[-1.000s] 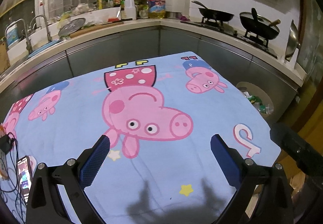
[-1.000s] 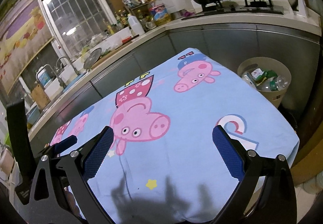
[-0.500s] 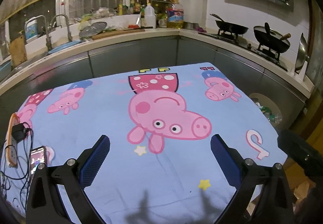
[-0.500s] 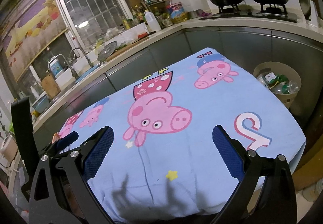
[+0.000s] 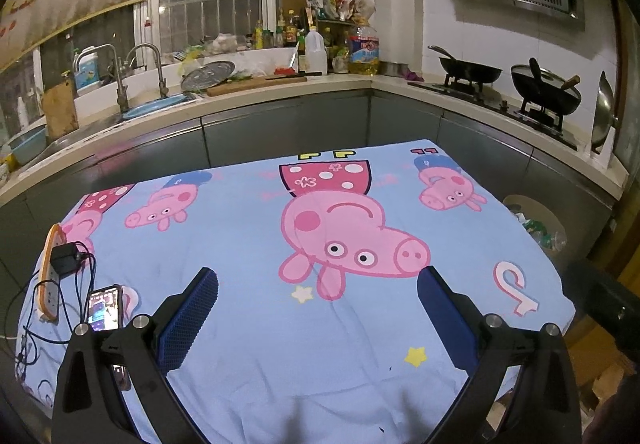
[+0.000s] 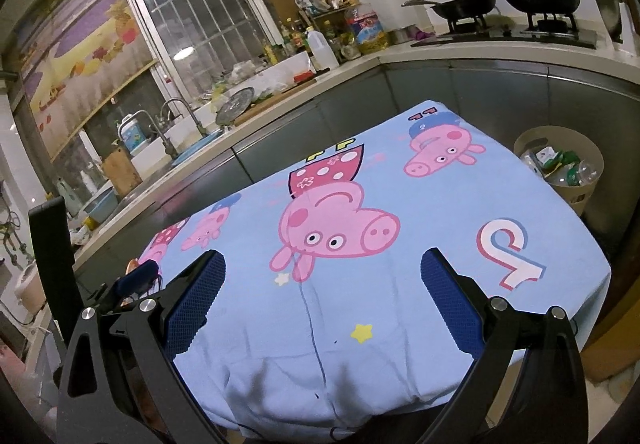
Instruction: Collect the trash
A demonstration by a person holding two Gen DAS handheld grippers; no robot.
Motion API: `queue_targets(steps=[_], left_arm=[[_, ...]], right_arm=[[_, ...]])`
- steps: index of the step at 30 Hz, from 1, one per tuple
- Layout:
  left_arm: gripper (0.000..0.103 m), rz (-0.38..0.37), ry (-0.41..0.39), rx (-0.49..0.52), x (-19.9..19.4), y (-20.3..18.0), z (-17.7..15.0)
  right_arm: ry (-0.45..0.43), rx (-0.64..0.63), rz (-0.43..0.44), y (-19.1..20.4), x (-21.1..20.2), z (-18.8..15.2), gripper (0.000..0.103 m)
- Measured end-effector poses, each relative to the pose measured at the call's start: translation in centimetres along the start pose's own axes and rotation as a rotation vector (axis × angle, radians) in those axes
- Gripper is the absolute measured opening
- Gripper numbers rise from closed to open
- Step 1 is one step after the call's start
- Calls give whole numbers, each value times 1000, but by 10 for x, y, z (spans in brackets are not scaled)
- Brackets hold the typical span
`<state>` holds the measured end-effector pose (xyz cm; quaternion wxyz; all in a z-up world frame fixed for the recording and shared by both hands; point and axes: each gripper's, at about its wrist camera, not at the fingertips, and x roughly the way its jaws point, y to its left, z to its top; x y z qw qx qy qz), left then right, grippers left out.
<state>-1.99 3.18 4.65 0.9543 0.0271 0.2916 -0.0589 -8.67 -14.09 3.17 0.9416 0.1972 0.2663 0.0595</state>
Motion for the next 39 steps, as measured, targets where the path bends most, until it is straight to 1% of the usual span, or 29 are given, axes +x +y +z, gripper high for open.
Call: queue_targets(steps=[5, 10, 16, 21, 23, 26, 29, 30, 33, 35, 39], left_arm=[[99, -2, 21, 12, 6, -7, 0], [99, -7, 53, 40, 19, -17, 1], [99, -10, 93, 61, 37, -24, 4], [99, -18, 124, 53, 52, -26, 11], [99, -36, 134, 48, 59, -27, 14], [99, -83, 111, 62, 62, -31, 15], [99, -119, 129, 83, 69, -40, 16], [99, -120, 131, 89, 72, -42, 16], [99, -73, 121, 118, 78, -49, 18], [99, -88, 138, 127, 84, -50, 20], [99, -85, 164, 125, 97, -50, 21]], right_arm=[[10, 6, 7, -5, 3, -2, 97], [18, 45, -3, -18, 12, 1, 97], [39, 69, -7, -29, 31, 8, 97], [60, 72, -17, -36, 47, 13, 97], [65, 84, -28, -41, 53, 14, 97], [70, 93, -45, -47, 60, 15, 97], [85, 107, -54, -52, 69, 15, 97], [89, 111, -57, -53, 72, 16, 97], [83, 116, -70, -56, 77, 18, 97], [79, 124, -81, -60, 81, 20, 97], [78, 138, -99, -68, 89, 24, 97]])
